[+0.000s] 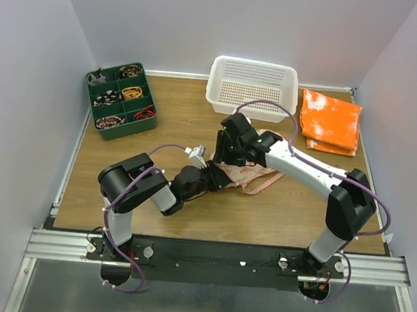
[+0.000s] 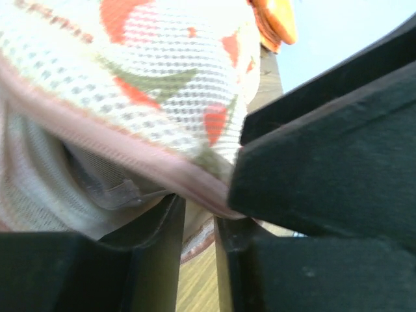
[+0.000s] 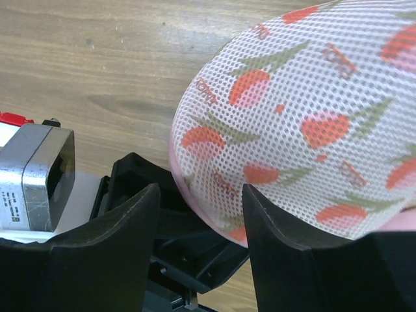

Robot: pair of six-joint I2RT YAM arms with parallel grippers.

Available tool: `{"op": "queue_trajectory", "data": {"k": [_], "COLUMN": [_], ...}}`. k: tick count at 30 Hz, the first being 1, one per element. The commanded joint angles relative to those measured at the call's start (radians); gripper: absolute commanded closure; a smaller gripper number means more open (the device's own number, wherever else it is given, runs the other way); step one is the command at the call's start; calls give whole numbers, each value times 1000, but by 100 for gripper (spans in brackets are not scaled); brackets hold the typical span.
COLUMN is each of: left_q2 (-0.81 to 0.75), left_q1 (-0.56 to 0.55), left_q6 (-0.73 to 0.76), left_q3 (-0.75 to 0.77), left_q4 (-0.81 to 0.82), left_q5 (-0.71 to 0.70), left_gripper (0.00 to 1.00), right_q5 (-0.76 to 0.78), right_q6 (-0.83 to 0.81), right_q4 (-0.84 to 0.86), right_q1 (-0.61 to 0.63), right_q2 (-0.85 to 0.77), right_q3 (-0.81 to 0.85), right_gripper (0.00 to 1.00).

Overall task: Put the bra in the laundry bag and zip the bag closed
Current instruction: Zip the zipper on the laundry bag.

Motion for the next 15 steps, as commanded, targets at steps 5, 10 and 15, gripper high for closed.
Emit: {"op": "queue_trajectory", "data": {"k": [5,10,15], "left_q2": [-103,-215,-299], "left_q1": [0,0,0], "left_q6": [49,90,123], "left_q3": [-14,-55,-74], "left_q4": [-5,-100,-207], "left_q5": [-39,-85,-110], "left_gripper": [40,30,29], "right_q5": [180,172,77], "right_q6": [184,311,427], "right_q4": [-119,-89,17], "right_q1": [77,28,-41], "right_q2": [-229,-343,-504], "right_q3": [-96,-225,-450], "right_gripper": [30,28,28]}}
